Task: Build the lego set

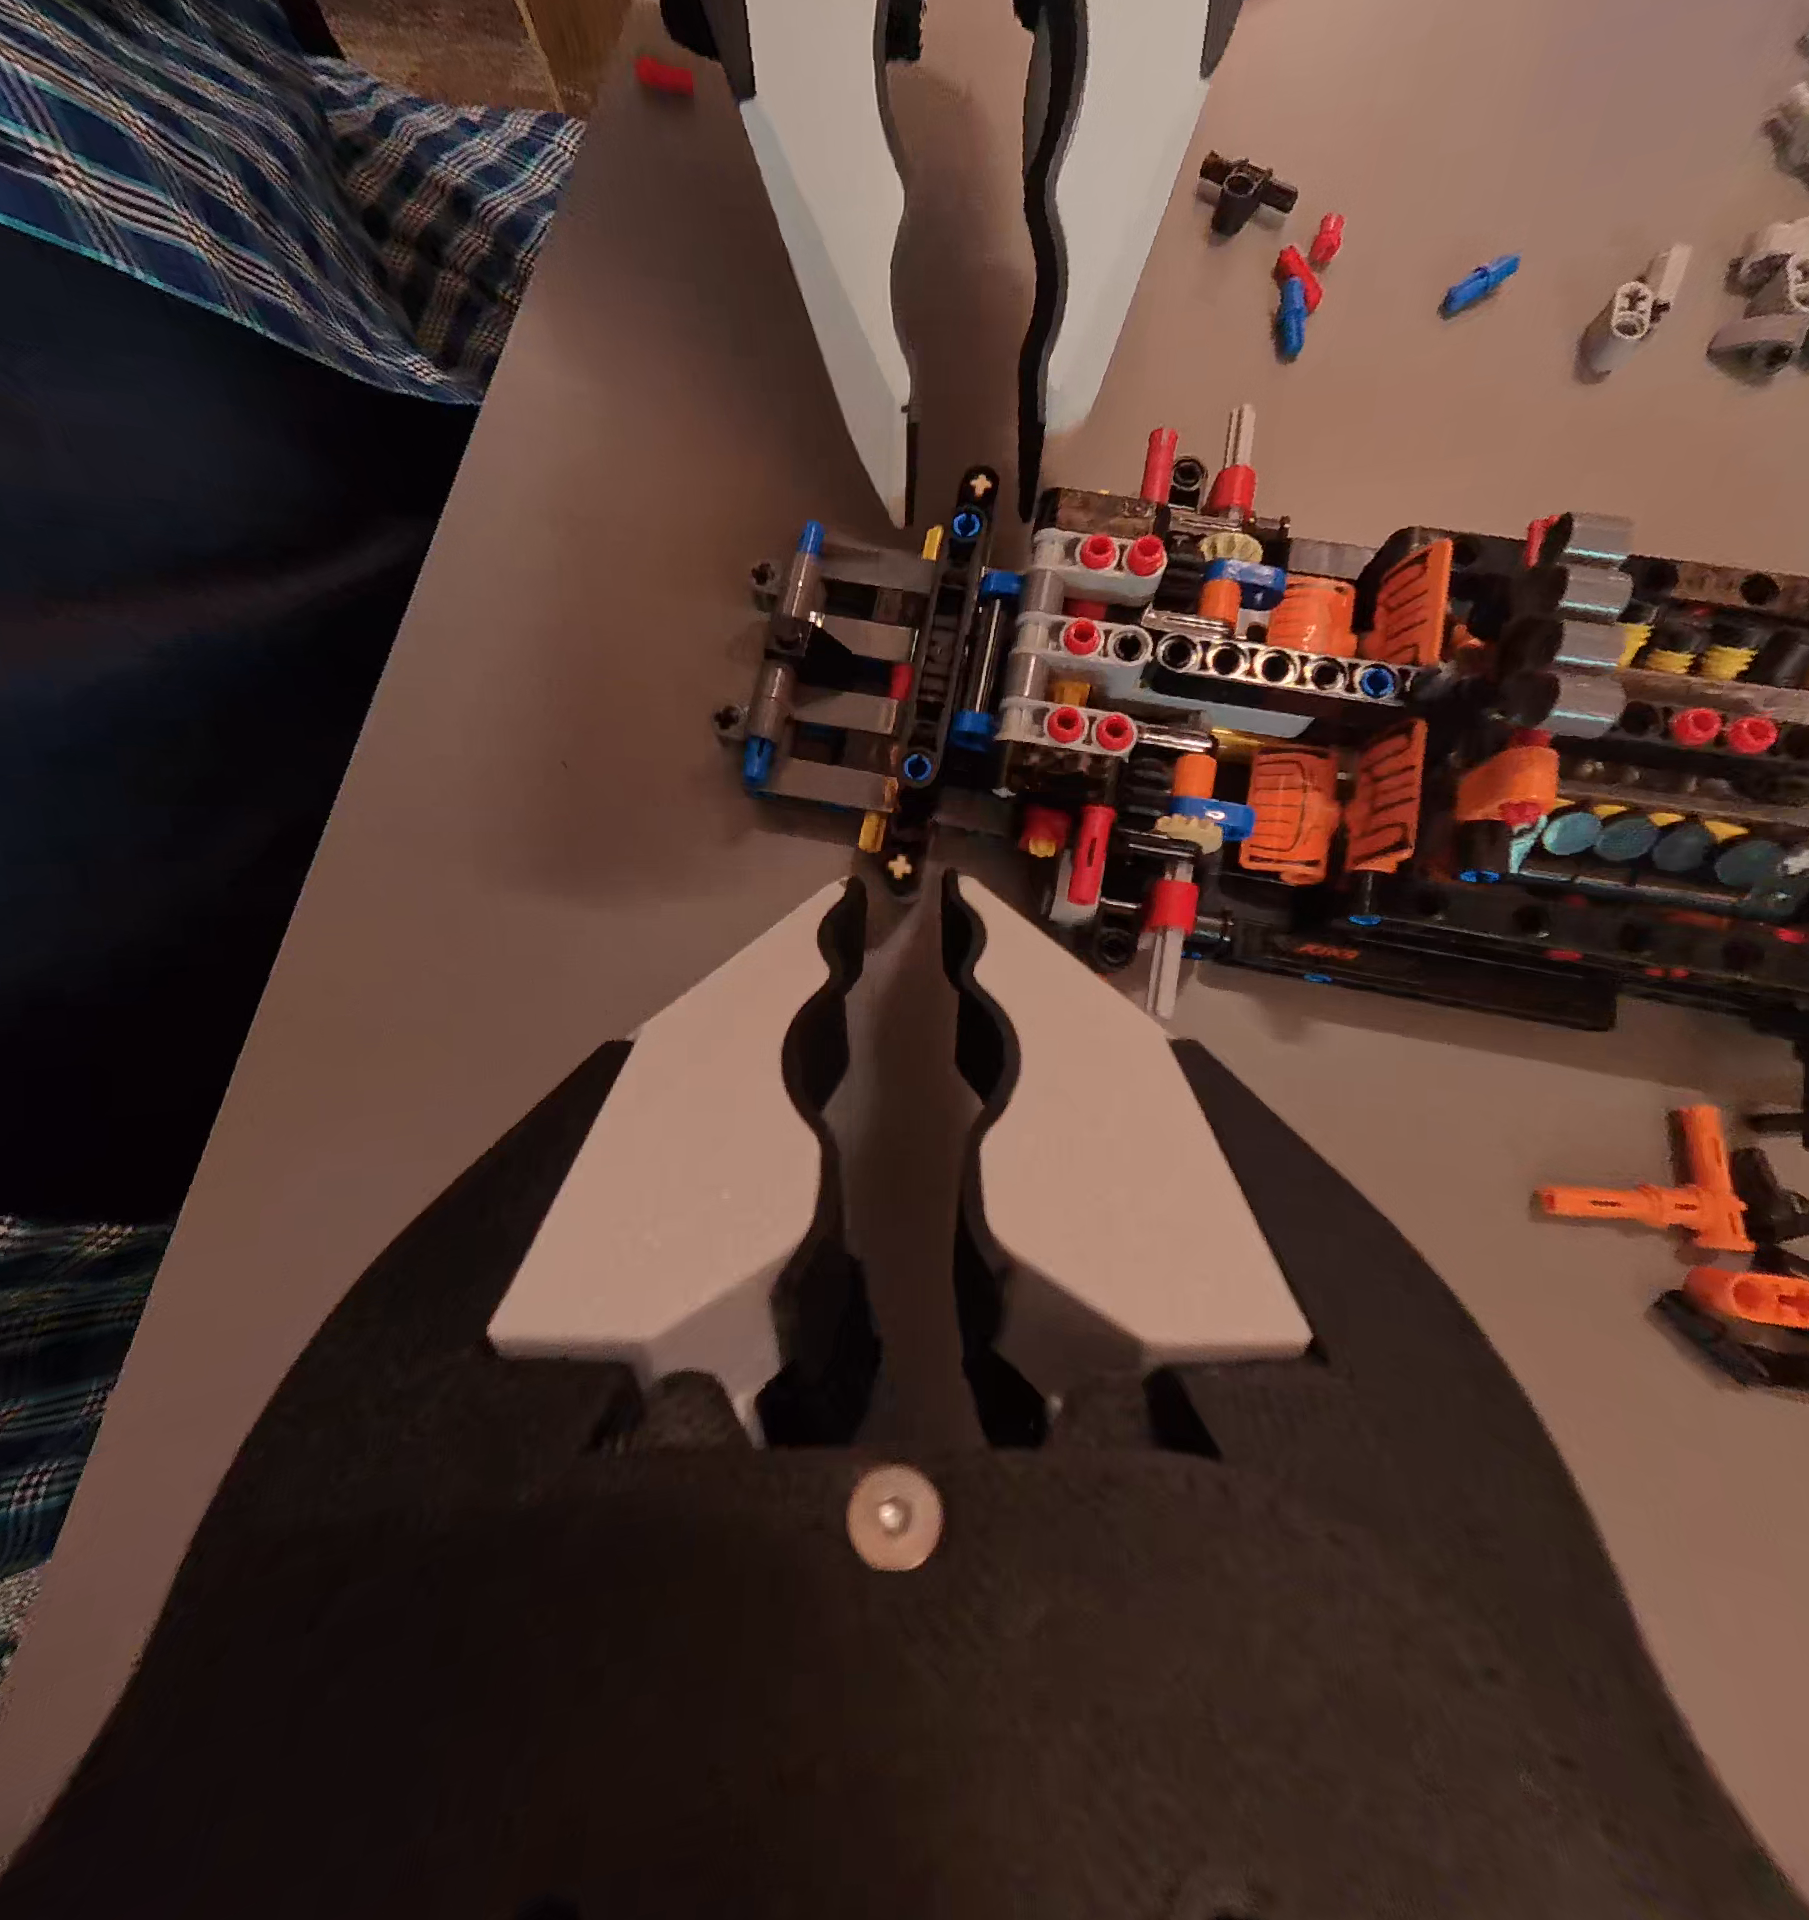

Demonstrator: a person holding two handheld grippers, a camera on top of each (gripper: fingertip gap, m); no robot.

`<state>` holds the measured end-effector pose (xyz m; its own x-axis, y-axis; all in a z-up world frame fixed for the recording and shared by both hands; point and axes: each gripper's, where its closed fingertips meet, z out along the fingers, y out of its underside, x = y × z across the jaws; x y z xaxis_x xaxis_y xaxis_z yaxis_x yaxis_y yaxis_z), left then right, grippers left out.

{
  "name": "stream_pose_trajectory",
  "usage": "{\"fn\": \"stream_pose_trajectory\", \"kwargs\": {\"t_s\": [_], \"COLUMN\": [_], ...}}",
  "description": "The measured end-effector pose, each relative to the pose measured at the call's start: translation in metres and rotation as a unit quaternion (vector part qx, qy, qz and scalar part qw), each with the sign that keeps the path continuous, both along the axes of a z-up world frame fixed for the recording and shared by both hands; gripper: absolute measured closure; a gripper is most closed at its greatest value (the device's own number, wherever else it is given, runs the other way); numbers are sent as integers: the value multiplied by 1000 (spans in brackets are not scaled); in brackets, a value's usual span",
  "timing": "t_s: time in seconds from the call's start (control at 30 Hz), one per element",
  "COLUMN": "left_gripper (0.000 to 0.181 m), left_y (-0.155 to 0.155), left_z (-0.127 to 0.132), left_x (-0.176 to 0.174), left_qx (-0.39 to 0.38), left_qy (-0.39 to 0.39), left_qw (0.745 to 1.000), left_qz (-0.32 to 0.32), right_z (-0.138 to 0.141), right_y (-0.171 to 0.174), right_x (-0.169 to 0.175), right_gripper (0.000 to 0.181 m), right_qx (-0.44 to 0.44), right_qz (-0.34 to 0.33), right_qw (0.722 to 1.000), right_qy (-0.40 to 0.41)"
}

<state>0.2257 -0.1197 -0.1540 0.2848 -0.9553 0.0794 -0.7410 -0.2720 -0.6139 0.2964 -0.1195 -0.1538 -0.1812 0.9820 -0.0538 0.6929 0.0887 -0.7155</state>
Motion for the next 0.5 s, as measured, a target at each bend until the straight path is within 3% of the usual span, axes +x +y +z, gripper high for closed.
{"fn": "stream_pose_trajectory", "kwargs": {"t_s": [0.23,0.5], "left_gripper": [159,165], "left_y": [0,2], "left_z": [-5,-8], "left_x": [5,5], "left_qx": [4,23], "left_qy": [7,21], "left_qw": [1000,999], "left_qz": [-14,-31], "right_z": [-7,-7], "right_y": [-4,-1], "right_x": [-8,-11], "right_gripper": [160,170], "right_qx": [-8,-21], "right_qz": [-1,-15], "right_qw": [1000,1000], "right_qy": [-11,-9]}}
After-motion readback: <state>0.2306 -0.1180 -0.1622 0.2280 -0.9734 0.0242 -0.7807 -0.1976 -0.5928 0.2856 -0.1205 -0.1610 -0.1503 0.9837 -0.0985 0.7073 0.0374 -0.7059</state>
